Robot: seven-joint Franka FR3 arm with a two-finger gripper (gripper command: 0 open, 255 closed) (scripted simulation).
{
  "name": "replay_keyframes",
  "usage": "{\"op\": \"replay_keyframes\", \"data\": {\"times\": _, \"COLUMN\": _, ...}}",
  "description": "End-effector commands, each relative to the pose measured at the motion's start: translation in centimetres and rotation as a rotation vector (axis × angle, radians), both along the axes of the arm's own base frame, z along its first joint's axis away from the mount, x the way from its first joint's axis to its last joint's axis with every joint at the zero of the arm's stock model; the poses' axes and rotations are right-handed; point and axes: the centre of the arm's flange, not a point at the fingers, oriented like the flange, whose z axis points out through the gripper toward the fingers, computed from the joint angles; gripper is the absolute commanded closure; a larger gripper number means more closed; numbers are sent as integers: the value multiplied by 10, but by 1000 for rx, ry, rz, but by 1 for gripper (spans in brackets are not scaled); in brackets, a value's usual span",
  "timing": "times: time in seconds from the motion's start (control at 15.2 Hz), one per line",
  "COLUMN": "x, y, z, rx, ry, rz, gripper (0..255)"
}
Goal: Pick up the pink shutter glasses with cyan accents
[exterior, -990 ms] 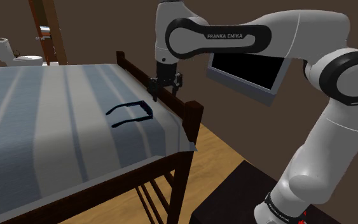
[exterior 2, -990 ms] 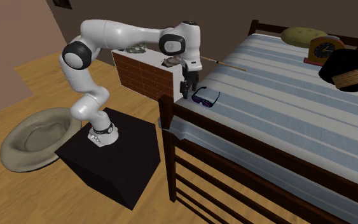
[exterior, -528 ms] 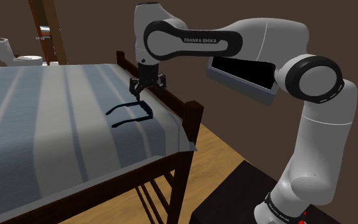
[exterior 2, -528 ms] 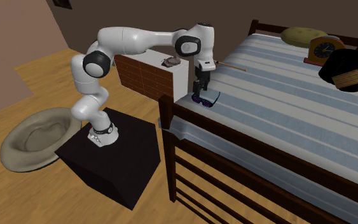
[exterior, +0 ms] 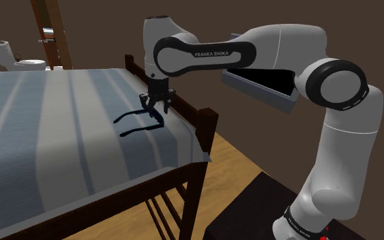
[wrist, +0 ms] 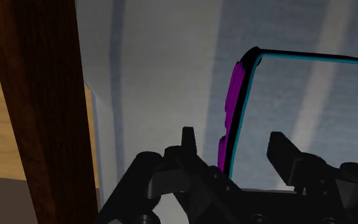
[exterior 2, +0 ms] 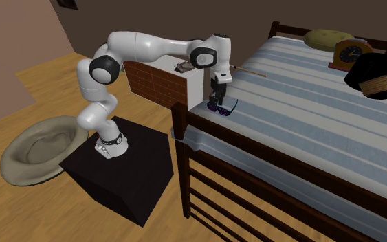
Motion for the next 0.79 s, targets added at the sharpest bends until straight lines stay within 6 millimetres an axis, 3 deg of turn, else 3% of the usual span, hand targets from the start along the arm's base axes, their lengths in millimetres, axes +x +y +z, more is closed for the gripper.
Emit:
{"op": "replay_keyframes", "data": {"times": 0.0, "x": 0, "y": 0, "z": -1, "rx": 0, "ry": 0, "rz": 0, "gripper": 255}}
{"op": "replay_keyframes", "data": {"times": 0.53, "x": 0, "y": 0, "z": -1, "rx": 0, "ry": 0, "rz": 0, "gripper": 255}}
{"op": "replay_keyframes", "data": {"times": 0.73, "x": 0, "y": 0, "z": 15, "rx": 0, "ry": 0, "rz": 0, "gripper": 255}}
